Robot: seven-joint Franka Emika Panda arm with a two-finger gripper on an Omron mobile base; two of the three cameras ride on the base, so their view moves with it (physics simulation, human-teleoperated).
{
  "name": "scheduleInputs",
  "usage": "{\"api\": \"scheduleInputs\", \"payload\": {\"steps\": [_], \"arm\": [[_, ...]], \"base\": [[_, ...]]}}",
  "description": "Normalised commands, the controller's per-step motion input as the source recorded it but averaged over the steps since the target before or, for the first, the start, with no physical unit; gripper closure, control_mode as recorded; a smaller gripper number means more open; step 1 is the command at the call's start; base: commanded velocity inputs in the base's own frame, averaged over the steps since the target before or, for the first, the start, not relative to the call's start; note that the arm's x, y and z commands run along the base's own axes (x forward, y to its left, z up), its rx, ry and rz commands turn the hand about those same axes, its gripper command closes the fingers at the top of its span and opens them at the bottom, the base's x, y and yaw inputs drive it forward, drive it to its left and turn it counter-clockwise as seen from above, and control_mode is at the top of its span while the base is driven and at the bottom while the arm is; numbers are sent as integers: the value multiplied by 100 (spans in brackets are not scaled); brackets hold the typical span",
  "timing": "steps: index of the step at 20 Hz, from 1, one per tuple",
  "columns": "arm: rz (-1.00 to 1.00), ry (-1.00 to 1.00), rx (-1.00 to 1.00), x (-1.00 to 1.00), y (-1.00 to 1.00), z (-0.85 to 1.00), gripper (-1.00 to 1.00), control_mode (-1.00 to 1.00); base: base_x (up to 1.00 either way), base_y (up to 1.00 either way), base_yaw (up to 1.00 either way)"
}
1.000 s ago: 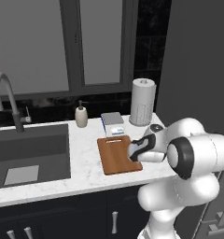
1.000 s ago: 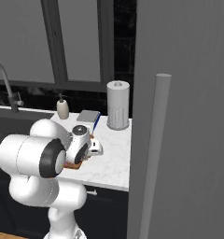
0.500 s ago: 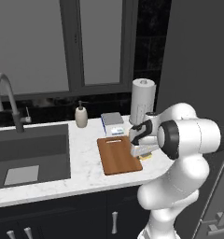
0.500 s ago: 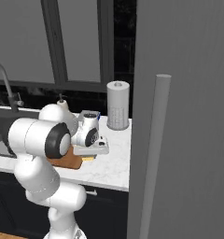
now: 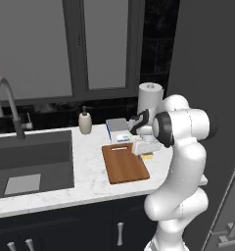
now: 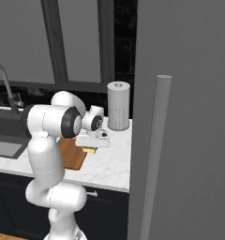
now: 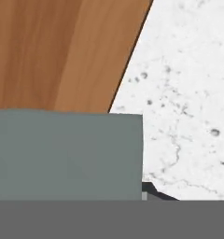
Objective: Pick up the sponge from the counter and clean the cutting board by briefly scrubbing or pressing down on the cutting board. Once finished, release the sponge.
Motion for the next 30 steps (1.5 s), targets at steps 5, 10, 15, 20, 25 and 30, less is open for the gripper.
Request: {"api": "scheduleInputs", "payload": {"steps": [5,10,15,20,25,30], "arm": [[14,-27,3,23,64,-85,100,-100],[7,-37,0,-1,55,-48,100,-100],[0,-48,0,-2,81,-36,100,-100],[0,-29,0,-7,28,-62,-100,-100],[0,-11,0,-1,0,-4,-100,-100],[-2,-6,0,-1,0,10,-100,-100]], "base": [[0,0,0],[0,0,0],[0,0,0],[0,0,0],[0,0,0],[0,0,0]]}}
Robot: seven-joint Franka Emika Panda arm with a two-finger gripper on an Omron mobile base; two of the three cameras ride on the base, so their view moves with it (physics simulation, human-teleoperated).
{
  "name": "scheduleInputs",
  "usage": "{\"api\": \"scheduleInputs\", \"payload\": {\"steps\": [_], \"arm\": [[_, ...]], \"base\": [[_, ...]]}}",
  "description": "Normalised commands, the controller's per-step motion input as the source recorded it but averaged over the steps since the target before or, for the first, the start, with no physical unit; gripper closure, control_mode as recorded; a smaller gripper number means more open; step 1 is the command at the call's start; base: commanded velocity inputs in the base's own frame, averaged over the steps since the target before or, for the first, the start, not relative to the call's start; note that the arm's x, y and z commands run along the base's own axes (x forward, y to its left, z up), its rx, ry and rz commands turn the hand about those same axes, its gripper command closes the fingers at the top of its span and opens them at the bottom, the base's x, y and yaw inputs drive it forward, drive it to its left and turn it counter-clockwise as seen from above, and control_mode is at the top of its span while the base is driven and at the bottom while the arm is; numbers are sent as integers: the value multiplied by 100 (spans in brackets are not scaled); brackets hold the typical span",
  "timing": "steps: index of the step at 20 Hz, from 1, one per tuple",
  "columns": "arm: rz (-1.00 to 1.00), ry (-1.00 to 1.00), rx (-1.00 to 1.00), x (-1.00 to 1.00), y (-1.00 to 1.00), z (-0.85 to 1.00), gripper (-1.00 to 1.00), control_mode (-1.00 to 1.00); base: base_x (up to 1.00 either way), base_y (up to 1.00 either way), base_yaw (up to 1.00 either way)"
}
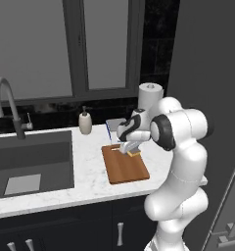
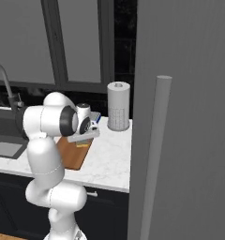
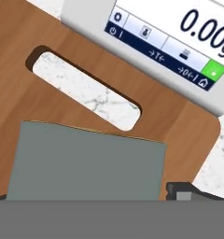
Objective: Pick up the sponge from the counter and clean the cutting board by briefly scrubbing or pressing down on the cutting board. Once finished, release the sponge.
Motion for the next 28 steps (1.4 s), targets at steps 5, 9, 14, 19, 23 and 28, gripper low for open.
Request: {"api": "scheduleInputs", "payload": {"steps": [5,9,14,19,23,28], "arm": [[-2,-7,0,-7,6,18,-100,-100],[0,-10,0,-24,29,5,-100,-100],[0,-29,0,-1,2,-68,-100,-100],[4,-63,29,-16,-13,-22,-100,-100],[7,-59,31,0,-6,-49,-100,-100],[0,-14,14,-1,-18,-42,-100,-100]], "base": [[0,0,0],[0,0,0],[0,0,0],[0,0,0],[0,0,0],[0,0,0]]}}
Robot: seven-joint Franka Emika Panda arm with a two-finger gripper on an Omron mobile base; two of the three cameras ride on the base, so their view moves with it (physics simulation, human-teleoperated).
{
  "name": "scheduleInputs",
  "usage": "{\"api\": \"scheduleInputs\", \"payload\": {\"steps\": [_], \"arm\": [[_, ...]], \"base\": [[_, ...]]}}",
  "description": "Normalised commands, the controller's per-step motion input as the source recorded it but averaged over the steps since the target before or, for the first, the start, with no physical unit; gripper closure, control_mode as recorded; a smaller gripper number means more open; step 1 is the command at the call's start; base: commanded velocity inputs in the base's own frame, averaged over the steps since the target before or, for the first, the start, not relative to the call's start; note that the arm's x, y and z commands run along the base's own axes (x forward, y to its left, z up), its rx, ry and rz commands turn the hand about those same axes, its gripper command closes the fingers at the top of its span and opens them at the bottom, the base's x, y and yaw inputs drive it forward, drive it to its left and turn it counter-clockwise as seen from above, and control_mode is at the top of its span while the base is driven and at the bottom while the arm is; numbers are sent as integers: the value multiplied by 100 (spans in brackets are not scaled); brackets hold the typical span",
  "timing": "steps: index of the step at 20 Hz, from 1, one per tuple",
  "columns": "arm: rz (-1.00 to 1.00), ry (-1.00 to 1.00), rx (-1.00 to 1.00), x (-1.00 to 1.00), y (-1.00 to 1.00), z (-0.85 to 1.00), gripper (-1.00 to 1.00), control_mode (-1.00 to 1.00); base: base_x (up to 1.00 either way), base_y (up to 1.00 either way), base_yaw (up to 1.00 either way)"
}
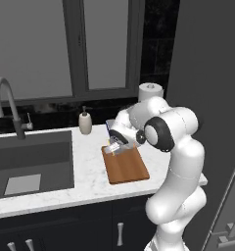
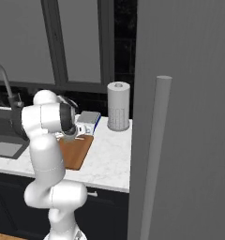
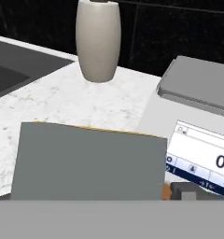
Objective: Pick up the sponge from the counter and clean the cutting board by briefly scrubbing or pressing down on the cutting board. Once finished, release the sponge.
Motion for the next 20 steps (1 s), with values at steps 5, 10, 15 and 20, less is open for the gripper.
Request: {"api": "scheduleInputs", "payload": {"steps": [5,10,15,20], "arm": [[2,1,10,-5,-25,42,-100,-100],[7,-20,3,-1,-29,0,-100,-100],[7,-29,2,-2,-35,-41,-100,-100],[5,-7,0,0,-14,-78,-100,-100]], "base": [[0,0,0],[0,0,0],[0,0,0],[0,0,0]]}}
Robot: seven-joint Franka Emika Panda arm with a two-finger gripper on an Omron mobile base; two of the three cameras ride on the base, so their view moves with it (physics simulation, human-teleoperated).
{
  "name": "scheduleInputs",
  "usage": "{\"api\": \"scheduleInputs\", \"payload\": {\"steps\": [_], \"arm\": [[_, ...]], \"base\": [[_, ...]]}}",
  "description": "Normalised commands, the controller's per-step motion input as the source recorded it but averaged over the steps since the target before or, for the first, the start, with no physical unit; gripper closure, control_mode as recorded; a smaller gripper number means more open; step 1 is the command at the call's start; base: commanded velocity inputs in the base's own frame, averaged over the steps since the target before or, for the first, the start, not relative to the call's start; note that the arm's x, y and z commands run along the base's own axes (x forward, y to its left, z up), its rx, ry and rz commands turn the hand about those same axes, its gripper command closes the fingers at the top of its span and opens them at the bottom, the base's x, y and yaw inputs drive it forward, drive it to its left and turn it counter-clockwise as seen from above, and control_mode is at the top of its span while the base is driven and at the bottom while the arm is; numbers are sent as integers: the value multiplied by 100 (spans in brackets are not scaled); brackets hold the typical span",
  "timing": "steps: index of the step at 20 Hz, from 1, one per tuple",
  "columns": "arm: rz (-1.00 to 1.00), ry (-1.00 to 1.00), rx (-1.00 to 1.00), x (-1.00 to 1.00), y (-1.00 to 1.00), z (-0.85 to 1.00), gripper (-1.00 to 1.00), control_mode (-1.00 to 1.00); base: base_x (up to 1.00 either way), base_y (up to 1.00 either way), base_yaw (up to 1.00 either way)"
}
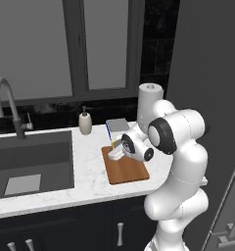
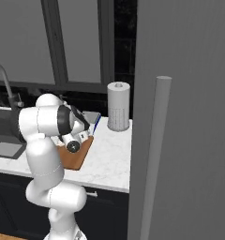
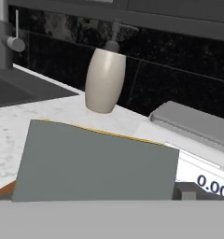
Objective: Pick up the sponge from the counter and clean the cutting board by briefly scrubbing or pressing down on the cutting board. Once finished, release the sponge.
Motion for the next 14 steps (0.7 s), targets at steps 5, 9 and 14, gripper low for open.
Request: {"api": "scheduleInputs", "payload": {"steps": [5,9,14], "arm": [[4,0,0,-9,-21,-91,-100,-100],[7,0,0,-72,-56,-100,-100,-100],[12,0,0,-95,-64,-100,-100,-100]], "base": [[0,0,0],[0,0,0],[0,0,0]]}}
